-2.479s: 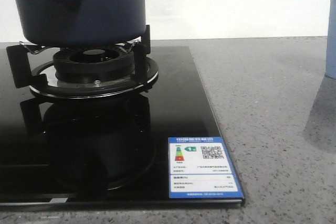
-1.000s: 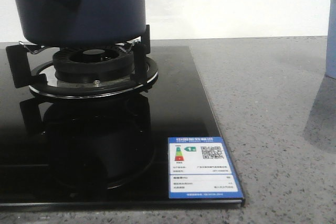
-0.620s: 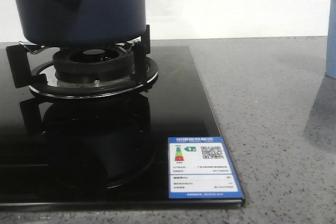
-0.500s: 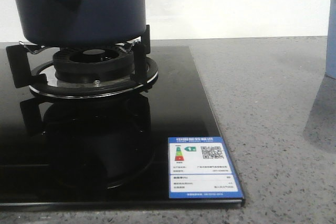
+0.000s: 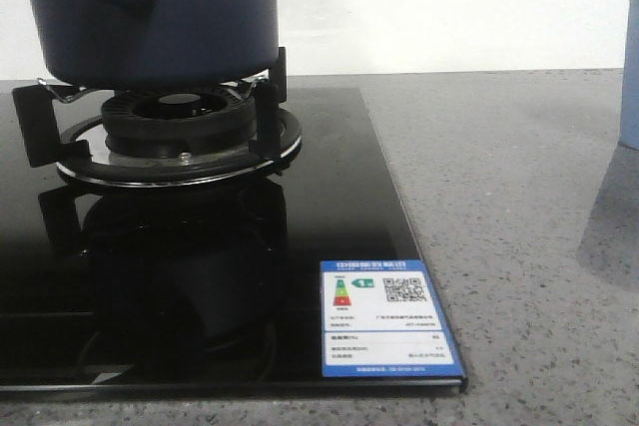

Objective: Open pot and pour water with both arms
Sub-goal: 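Grasp and lift the lid knob with left gripper, cup with right, then carry the held cup with the right gripper over the open pot, then tilt the cup with the right gripper to pour water into the pot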

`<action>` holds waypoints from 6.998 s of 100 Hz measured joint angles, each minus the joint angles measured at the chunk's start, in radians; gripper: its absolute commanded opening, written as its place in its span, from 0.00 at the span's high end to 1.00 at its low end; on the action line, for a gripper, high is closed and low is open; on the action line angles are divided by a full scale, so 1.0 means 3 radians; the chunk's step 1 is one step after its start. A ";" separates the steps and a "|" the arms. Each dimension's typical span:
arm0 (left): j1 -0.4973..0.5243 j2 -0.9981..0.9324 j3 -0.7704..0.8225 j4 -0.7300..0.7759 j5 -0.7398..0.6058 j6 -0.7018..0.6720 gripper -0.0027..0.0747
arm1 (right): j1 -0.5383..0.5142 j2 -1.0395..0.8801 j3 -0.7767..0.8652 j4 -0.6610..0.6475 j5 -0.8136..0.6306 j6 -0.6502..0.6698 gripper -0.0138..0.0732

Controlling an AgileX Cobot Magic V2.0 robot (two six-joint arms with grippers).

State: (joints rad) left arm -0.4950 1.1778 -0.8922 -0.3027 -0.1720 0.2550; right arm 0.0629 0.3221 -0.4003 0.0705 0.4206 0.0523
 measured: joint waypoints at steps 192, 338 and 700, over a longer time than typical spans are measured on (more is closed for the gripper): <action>0.0711 -0.0824 0.0000 0.0000 0.0281 0.0000 0.45 | -0.0283 0.2573 0.0277 -0.0194 -0.2832 0.0000 0.13; 0.0711 -0.0824 0.0000 0.0000 0.0281 0.0000 0.45 | -0.0283 0.3448 -0.0074 -0.0235 -0.3295 -0.0007 0.44; 0.0711 -0.0824 0.0000 0.0023 0.0286 0.0000 0.45 | 0.2385 0.4518 -0.3482 -0.5196 0.0102 -0.0014 0.44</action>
State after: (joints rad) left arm -0.2816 0.9306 -0.8922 -0.2958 -0.0863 0.2550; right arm 0.7784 1.6774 -1.4449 -1.4882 0.4512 0.0483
